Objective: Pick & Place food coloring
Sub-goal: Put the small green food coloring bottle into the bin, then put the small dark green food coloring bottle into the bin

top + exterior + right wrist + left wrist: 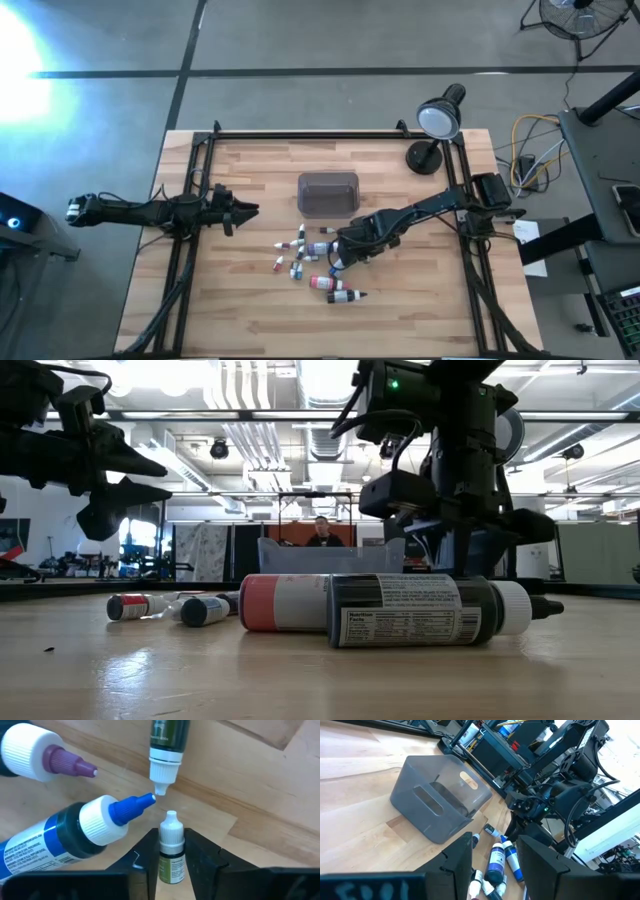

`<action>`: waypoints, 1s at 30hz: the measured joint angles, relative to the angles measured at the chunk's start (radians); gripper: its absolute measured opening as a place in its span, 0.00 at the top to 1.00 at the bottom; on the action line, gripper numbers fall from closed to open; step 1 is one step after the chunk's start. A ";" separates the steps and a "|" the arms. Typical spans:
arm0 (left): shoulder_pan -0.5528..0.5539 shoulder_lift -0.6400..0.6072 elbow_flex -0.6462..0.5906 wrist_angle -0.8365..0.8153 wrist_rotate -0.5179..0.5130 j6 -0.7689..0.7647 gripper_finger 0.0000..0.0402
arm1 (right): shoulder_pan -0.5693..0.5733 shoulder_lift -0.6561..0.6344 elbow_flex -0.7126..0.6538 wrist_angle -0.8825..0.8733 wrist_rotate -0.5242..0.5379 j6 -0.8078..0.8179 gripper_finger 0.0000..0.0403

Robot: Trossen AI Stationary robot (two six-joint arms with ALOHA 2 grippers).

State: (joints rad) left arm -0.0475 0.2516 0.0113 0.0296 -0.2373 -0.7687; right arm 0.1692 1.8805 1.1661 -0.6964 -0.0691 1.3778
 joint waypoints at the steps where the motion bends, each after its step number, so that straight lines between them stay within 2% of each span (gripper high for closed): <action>1: 0.000 0.000 0.000 0.000 0.000 -0.006 0.67 | 0.000 0.000 0.001 0.003 0.005 -0.009 0.84; 7: 0.000 0.000 -0.001 0.018 -0.002 -0.018 0.67 | 0.000 -0.002 0.001 0.075 0.021 -0.028 0.85; 11: 0.000 0.000 -0.002 0.023 -0.003 -0.045 0.67 | 0.002 -0.022 0.001 0.234 0.048 -0.042 0.86; 15: 0.000 0.000 -0.002 0.023 -0.003 -0.096 0.67 | -0.013 -0.075 0.022 0.370 0.208 -0.067 0.87; 19: 0.000 0.000 -0.002 0.024 -0.002 -0.166 0.67 | -0.065 -0.132 0.082 0.369 0.448 -0.173 0.87; 21: 0.000 0.000 -0.002 0.025 -0.002 -0.197 0.67 | -0.111 -0.140 0.113 0.358 0.495 -0.246 0.87; 26: 0.000 0.000 -0.002 0.027 -0.002 -0.238 0.67 | -0.247 -0.120 0.173 0.292 0.401 -0.402 0.85; 30: 0.000 0.000 -0.002 0.030 -0.002 -0.309 0.67 | -0.306 -0.101 0.191 0.221 0.294 -0.422 0.78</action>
State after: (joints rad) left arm -0.0475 0.2516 0.0097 0.0597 -0.2394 -1.0781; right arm -0.1368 1.7794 1.3574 -0.4750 0.2247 0.9561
